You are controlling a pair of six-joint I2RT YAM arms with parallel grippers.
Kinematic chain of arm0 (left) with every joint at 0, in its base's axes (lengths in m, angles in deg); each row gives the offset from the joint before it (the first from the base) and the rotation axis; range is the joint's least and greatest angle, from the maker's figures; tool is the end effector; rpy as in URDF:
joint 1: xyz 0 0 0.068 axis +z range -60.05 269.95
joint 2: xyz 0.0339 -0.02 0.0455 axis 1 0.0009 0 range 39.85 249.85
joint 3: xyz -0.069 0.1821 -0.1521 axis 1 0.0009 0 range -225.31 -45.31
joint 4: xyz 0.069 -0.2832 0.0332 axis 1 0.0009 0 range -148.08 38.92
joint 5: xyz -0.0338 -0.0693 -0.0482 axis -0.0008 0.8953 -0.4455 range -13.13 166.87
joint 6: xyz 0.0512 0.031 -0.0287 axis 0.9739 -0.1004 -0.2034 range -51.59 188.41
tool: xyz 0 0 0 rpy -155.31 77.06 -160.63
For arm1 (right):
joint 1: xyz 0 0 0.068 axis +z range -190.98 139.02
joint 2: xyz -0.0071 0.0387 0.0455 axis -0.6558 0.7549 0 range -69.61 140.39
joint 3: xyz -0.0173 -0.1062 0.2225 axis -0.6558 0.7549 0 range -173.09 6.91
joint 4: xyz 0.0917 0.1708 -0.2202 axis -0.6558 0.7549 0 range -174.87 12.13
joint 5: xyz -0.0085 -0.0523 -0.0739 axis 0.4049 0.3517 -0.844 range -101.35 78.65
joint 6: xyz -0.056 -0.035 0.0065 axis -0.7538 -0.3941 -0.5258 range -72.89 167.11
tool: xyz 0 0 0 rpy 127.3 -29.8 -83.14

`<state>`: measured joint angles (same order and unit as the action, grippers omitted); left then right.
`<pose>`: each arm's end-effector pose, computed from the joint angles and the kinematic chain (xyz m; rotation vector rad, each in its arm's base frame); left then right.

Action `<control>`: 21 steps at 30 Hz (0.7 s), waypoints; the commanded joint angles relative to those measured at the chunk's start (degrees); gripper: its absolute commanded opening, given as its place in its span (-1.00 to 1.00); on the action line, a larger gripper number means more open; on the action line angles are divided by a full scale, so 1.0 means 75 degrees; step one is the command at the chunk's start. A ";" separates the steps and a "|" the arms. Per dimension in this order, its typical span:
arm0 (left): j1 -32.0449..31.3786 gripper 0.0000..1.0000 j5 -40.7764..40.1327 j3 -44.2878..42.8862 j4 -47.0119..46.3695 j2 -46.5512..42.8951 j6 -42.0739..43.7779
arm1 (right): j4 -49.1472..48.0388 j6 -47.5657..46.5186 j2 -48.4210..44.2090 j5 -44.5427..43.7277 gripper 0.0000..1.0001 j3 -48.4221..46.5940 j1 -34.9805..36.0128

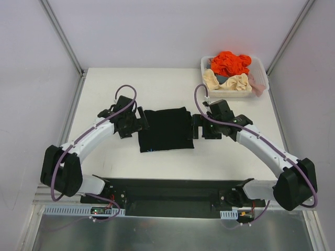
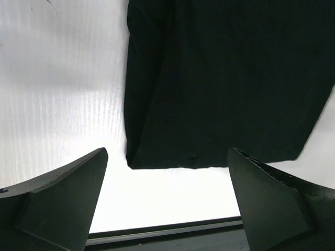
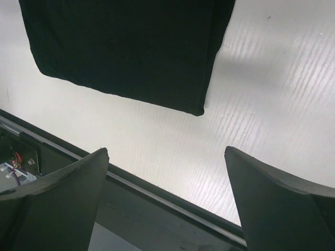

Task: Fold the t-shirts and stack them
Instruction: Fold the tshirt, then neatly place the folded tshirt to the corner

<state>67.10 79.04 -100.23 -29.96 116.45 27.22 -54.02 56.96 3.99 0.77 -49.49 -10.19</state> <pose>0.3015 -0.1292 0.2004 -0.3838 2.4858 -0.5285 0.2701 0.1737 0.2229 -0.5468 2.4058 0.5737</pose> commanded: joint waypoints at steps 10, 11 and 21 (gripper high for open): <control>0.0129 0.33 -0.0302 -0.1396 0.0036 0.2957 0.0242 | 0.0503 -0.0422 -0.0767 -0.0455 0.93 -0.0085 -0.0015; 0.0129 0.26 -0.0139 -0.1455 0.0059 0.3086 0.0265 | 0.0515 -0.0457 -0.0744 -0.0491 0.93 -0.0085 -0.0003; 0.0129 -0.74 -0.0125 -0.2076 0.0153 0.4036 0.0394 | 0.0480 -0.0680 0.0029 -0.0526 0.93 -0.0401 -0.0073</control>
<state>67.54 79.50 -113.12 -30.16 144.60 28.84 -50.94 53.40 2.29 -2.60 -49.49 -10.41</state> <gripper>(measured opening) 0.197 0.969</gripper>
